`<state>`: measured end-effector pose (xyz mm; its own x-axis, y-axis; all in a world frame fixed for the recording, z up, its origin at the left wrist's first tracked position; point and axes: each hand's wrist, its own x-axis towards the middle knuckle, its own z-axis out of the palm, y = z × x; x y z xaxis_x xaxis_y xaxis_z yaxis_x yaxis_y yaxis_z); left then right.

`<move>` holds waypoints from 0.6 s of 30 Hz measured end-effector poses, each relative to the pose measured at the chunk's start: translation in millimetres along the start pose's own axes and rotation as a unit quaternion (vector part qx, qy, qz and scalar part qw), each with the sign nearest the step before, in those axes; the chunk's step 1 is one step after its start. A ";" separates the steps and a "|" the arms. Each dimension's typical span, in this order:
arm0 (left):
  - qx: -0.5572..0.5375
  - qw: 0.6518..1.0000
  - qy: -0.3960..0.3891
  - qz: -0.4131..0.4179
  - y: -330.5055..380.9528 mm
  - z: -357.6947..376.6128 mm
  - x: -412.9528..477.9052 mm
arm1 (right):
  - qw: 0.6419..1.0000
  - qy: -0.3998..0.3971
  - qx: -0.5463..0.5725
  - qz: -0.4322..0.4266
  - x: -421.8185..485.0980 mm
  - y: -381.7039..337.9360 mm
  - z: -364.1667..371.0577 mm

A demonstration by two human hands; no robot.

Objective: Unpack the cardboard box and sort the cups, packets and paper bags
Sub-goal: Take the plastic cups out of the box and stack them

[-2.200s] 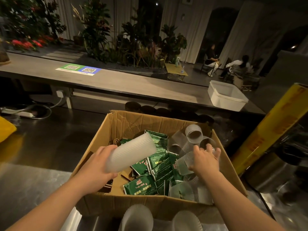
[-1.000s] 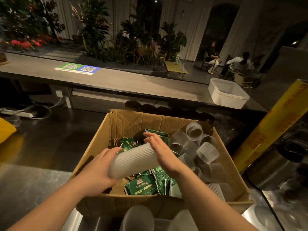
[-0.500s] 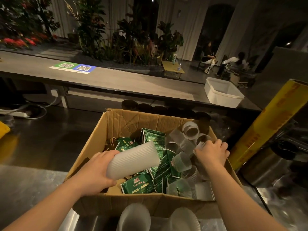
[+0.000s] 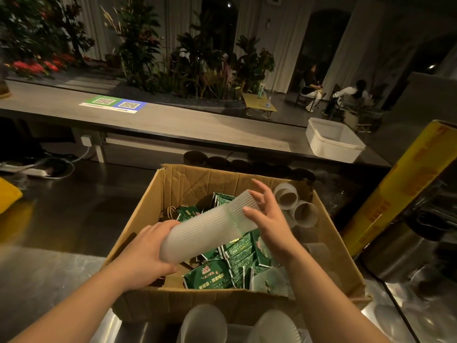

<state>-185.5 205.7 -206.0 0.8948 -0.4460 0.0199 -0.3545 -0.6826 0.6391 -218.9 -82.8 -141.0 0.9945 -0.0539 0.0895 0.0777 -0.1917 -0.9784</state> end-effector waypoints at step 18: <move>-0.115 0.978 0.127 0.115 71.3 1.3 -55.4 | 0.934 -0.079 -0.314 -0.149 -84.4 -126.6 10.2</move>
<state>-260.8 180.9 -162.6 0.8476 -0.3943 0.3552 -0.5098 -0.4190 0.7514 -311.9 -43.9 -26.6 0.9369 0.2299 0.2633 0.3462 -0.7149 -0.6076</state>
